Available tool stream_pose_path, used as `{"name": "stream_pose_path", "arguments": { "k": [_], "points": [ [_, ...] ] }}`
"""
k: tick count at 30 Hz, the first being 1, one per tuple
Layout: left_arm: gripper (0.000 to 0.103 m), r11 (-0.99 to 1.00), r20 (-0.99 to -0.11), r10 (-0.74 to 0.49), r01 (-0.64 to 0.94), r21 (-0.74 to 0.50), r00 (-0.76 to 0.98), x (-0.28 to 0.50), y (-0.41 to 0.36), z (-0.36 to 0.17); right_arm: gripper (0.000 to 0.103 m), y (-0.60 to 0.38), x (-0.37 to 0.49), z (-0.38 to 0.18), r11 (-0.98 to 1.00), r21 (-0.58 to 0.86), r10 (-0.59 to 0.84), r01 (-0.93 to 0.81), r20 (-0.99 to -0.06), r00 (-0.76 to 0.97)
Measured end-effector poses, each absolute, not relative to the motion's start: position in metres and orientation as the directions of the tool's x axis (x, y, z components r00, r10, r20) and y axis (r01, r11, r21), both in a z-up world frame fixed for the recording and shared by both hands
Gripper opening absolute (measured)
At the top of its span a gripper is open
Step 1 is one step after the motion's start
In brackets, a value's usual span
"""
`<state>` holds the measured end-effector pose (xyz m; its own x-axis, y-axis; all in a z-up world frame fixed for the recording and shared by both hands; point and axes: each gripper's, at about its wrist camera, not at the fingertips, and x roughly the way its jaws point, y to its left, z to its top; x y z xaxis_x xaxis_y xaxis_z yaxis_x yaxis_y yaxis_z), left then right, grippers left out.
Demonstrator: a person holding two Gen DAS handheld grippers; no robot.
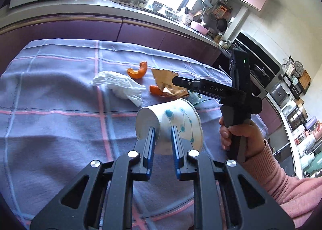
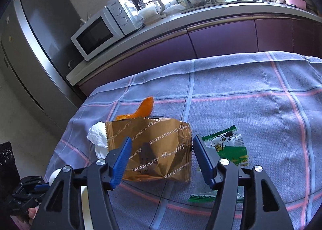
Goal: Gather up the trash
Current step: 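Move both tools back to the table toward the white paper cup, then carry the blue-dotted cup in the left tool while the right tool carries the gold wrapper to the bin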
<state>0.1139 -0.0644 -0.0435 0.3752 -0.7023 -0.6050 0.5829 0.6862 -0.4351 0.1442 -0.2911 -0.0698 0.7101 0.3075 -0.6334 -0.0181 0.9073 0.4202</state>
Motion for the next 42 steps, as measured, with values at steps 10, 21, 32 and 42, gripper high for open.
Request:
{"name": "stream_pose_path", "arguments": {
  "k": [10, 21, 32, 42],
  "points": [
    [0.017, 0.733, -0.603, -0.671, 0.512, -0.448, 0.432, 0.117, -0.021, -0.043, 0.024, -0.288, 0.14, -0.072, 0.908, 0.418, 0.31, -0.022, -0.636, 0.707],
    [0.017, 0.768, -0.582, -0.64, 0.446, -0.459, 0.502, 0.12, 0.024, -0.04, 0.023, -0.288, 0.114, -0.031, 0.861, 0.503, 0.368, -0.08, -0.506, 0.78],
    [0.016, 0.823, -0.559, -0.56, 0.332, -0.461, 0.612, 0.109, 0.097, -0.034, 0.023, -0.215, 0.12, 0.001, 0.805, 0.527, 0.531, -0.273, -0.434, 0.728],
    [0.016, 0.882, -0.552, -0.406, 0.155, -0.444, 0.729, 0.085, 0.188, -0.028, 0.023, -0.093, 0.149, 0.004, 0.739, 0.481, 0.671, -0.471, -0.463, 0.58]
  ]
}}
